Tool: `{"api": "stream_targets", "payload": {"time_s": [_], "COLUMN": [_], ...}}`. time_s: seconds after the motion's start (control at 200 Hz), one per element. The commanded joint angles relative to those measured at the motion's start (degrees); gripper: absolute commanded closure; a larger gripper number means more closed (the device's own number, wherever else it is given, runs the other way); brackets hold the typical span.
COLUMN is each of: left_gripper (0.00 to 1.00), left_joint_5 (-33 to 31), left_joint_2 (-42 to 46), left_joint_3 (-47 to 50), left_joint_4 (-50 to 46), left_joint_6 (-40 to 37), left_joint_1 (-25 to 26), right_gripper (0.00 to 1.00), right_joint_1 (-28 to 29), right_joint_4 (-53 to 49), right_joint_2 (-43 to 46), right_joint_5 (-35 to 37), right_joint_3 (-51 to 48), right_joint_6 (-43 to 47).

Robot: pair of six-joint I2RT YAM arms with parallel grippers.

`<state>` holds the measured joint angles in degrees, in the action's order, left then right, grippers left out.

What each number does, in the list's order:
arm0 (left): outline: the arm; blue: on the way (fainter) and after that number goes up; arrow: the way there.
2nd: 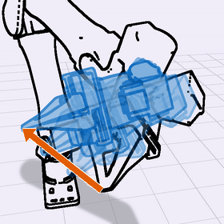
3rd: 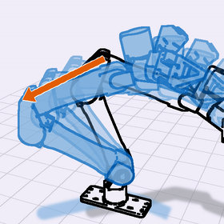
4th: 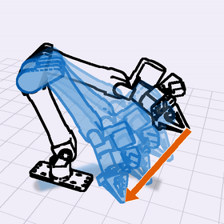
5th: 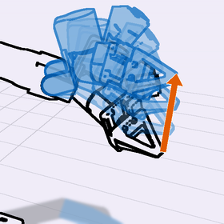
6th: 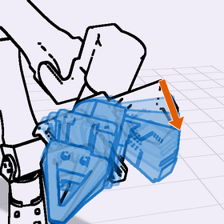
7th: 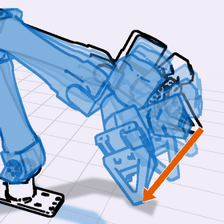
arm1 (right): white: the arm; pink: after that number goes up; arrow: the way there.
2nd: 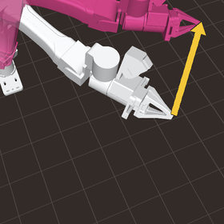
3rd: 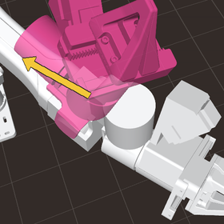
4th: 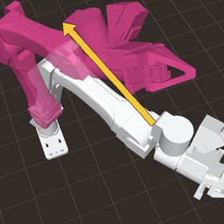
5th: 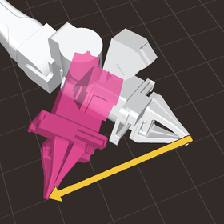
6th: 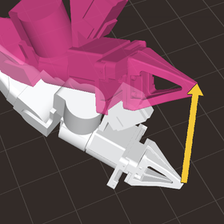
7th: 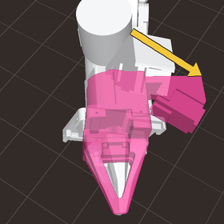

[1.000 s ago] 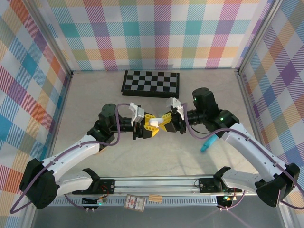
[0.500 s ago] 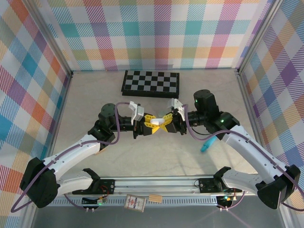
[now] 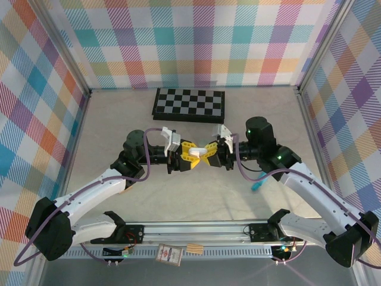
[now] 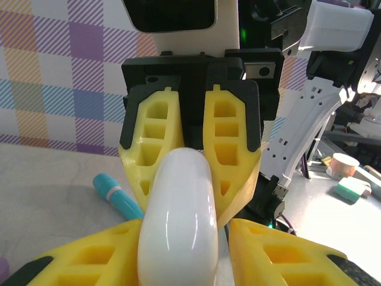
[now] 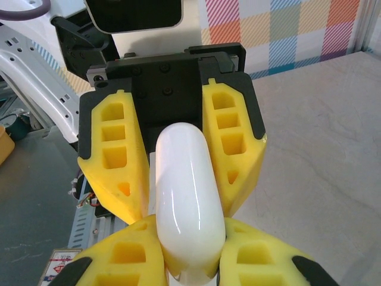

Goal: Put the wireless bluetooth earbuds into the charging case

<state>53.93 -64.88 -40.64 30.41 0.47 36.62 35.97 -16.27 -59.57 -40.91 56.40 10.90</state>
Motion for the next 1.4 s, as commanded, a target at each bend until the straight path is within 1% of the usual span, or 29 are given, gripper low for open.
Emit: {"api": "stream_targets", "payload": {"time_s": [0.0, 0.1, 0.235, 0.3, 0.35, 0.46, 0.585, 0.68, 0.735, 0.785, 0.865, 0.99, 1.11, 1.19, 1.295, 1.4], "left_gripper": [0.6, 0.64, 0.64, 0.67, 0.67, 0.62, 0.62, 0.67, 0.68, 0.66, 0.6, 0.58, 0.68, 0.7, 0.79, 0.83], "left_joint_5": [0.7, 1.1, 1.1, 1.3, 1.2, 0.8, 0.8, 1.2, 1.3, 1.3, 0.9, 0.8, 1.3, 1.5, 1.8, 2.0], "left_joint_2": [0.1, 0.1, 0.0, 0.0, 0.0, -0.1, 0.1, -0.1, -0.2, -0.2, -0.1, -0.2, -0.4, -0.5, -0.4, -0.5], "left_joint_3": [0.7, 0.7, 0.8, 0.8, 0.8, 0.9, 0.8, 0.7, 0.7, 0.7, 0.9, 0.8, 0.7, 0.7, 0.7, 0.8], "left_joint_4": [3.0, 3.0, 3.3, 3.3, 3.2, 3.2, 3.3, 3.4, 3.3, 3.4, 3.5, 3.6, 3.5, 3.6, 3.5, 3.3], "left_joint_6": [0.5, 0.5, 0.6, 0.6, 0.6, 0.6, 0.7, 0.8, 0.9, 0.9, 0.9, 0.8, 0.8, 0.8, 0.5, 0.0], "left_joint_1": [0.5, 0.5, 0.5, 0.5, 0.5, 0.5, 0.5, 0.4, 0.5, 0.5, 0.5, 0.5, 0.5, 0.5, 0.5, 0.5], "right_gripper": [1.0, 1.0, 1.0, 1.0, 1.0, 1.0, 1.0, 1.0, 1.0, 1.0, 1.0, 1.0, 1.0, 1.0, 1.0, 1.0], "right_joint_1": [0.0, 0.0, -0.1, -0.1, -0.1, -0.1, -0.1, -0.1, -0.1, -0.1, -0.1, -0.1, -0.2, -0.2, -0.2, -0.2], "right_joint_4": [3.1, 3.4, 3.5, 3.7, 3.9, 4.4, 4.5, 4.7, 5.5, 6.2, 6.3, 6.5, 7.2, 7.6, 7.4, 7.7], "right_joint_2": [1.0, 1.3, 1.6, 1.7, 2.0, 2.4, 2.4, 2.3, 2.4, 2.5, 2.6, 2.2, 2.5, 2.8, 2.5, 2.3], "right_joint_5": [-0.7, -0.8, -0.7, -0.5, -0.4, -0.2, -0.2, -0.3, -0.5, -0.4, -0.3, 0.3, 1.3, 1.4, 1.3, 1.6], "right_joint_3": [-0.3, -0.8, -1.2, -1.4, -1.5, -1.7, -2.0, -2.3, -2.5, -2.7, -2.7, -2.8, -3.2, -3.2, -2.9, -2.9], "right_joint_6": [-0.9, -1.0, -1.2, -1.3, -1.4, -1.7, -1.8, -2.0, -2.4, -2.7, -2.9, -2.9, -3.3, -3.5, -3.5, -3.8]}}
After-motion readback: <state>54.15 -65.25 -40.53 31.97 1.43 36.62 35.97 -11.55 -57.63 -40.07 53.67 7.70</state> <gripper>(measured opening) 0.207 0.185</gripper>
